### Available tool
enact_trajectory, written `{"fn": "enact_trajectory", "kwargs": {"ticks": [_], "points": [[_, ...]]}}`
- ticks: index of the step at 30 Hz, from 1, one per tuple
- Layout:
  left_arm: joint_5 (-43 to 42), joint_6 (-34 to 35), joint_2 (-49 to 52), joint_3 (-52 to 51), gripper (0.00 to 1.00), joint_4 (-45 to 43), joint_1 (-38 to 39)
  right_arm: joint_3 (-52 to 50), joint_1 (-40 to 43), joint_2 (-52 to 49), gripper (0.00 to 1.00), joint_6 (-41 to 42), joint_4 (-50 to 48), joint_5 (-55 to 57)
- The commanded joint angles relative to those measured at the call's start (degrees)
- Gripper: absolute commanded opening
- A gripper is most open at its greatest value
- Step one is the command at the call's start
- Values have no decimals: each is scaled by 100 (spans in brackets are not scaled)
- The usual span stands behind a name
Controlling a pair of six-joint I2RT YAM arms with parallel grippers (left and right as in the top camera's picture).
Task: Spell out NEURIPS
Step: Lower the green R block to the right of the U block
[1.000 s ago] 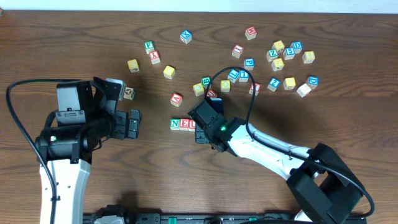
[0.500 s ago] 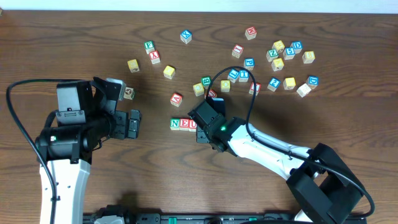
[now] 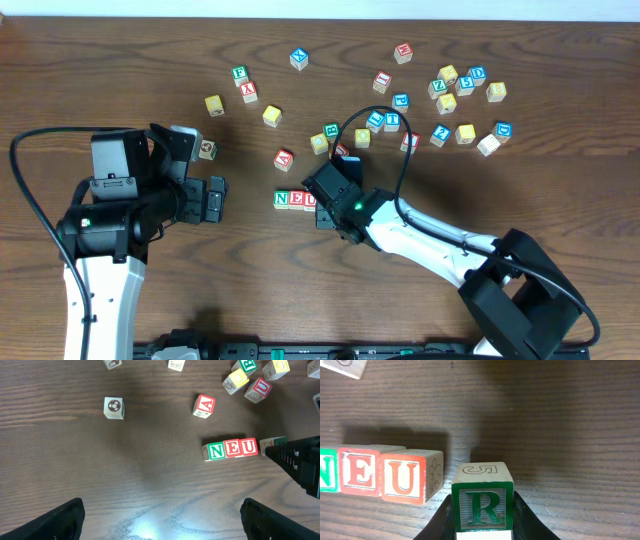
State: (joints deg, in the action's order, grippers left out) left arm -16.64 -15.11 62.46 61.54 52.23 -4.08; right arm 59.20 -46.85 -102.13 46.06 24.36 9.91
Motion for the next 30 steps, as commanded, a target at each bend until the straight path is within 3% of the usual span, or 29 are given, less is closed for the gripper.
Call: {"fn": "enact_trajectory", "kwargs": {"ticks": [1, 26, 30], "points": [[-68, -72, -35, 122, 98, 7, -24, 105, -33, -114, 1, 61, -37, 90], [-70, -72, -35, 122, 98, 7, -26, 105, 37, -258, 1, 120, -105, 87], [-70, -72, -35, 122, 98, 7, -26, 105, 37, -258, 9, 131, -105, 87]]}}
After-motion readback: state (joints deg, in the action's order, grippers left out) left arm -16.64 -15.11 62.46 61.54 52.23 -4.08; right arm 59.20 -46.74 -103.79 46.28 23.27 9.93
